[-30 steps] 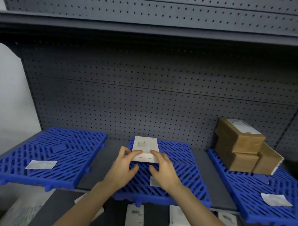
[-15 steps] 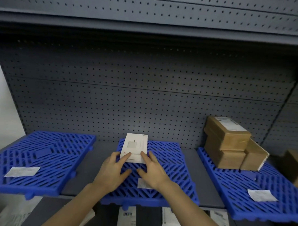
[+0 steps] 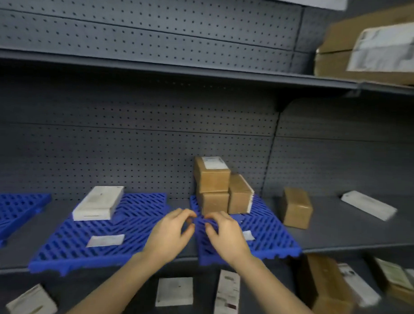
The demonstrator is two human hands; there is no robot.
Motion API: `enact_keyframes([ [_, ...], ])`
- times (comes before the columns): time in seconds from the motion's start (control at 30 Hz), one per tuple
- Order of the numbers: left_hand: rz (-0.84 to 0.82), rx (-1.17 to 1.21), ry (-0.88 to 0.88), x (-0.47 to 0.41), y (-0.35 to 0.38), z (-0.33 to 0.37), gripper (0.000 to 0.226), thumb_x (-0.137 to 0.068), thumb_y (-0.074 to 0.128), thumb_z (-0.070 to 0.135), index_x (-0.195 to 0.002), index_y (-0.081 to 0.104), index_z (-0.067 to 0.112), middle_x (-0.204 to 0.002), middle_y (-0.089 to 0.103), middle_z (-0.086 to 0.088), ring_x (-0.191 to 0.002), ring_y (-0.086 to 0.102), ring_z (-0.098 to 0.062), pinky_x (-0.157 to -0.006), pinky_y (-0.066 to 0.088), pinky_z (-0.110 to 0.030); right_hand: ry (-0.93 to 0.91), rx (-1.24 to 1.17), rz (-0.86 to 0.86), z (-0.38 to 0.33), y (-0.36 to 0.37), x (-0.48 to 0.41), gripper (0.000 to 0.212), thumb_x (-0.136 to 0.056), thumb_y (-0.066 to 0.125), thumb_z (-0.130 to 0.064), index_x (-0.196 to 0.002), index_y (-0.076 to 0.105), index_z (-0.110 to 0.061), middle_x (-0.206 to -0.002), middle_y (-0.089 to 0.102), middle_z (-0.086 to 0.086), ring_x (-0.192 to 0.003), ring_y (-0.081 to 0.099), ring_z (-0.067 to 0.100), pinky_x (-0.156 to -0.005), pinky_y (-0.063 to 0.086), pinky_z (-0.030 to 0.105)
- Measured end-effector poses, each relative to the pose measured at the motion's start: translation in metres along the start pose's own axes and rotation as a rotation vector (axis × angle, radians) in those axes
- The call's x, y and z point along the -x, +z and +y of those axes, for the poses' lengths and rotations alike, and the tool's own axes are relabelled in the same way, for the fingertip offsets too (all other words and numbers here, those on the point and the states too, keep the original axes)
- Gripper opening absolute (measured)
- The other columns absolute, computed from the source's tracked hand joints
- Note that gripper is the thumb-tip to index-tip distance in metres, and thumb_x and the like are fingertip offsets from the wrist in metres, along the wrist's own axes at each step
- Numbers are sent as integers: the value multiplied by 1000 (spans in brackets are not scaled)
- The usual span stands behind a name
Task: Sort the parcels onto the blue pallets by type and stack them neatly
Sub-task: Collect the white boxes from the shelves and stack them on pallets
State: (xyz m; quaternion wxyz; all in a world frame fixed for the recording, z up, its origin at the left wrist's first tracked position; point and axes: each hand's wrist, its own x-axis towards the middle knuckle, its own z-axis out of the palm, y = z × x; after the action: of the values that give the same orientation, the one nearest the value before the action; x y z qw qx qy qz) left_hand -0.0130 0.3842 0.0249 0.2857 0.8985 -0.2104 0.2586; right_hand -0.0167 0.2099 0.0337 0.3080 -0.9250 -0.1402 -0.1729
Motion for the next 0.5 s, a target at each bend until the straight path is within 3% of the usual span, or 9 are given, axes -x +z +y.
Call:
enact_keyframes([
  [0.27, -132, 191, 4, -25, 116, 133, 34, -90, 57, 27, -124, 54, 28, -116, 62, 4, -108, 59, -9, -88, 50, -32, 163, 120, 48, 127, -111, 73, 44, -91, 53, -26, -135, 47, -23, -132, 46, 0, -119, 50, 23, -99, 42, 34],
  [0.4, -250, 176, -11, -47, 161, 164, 48, -92, 56, 31, -138, 41, 31, -130, 57, 1, -120, 53, -13, -96, 47, -33, 249, 118, 62, 176, -139, 81, 50, -91, 54, -29, -139, 38, -28, -138, 36, 2, -117, 51, 28, -97, 43, 36],
  [0.5, -287, 157, -33, -68, 192, 173, 56, -92, 55, 35, -143, 33, 36, -136, 53, -1, -122, 52, -18, -93, 48, -36, 315, 92, 36, 211, -148, 75, 55, -92, 54, -32, -142, 32, -31, -144, 30, 4, -114, 56, 29, -96, 43, 35],
])
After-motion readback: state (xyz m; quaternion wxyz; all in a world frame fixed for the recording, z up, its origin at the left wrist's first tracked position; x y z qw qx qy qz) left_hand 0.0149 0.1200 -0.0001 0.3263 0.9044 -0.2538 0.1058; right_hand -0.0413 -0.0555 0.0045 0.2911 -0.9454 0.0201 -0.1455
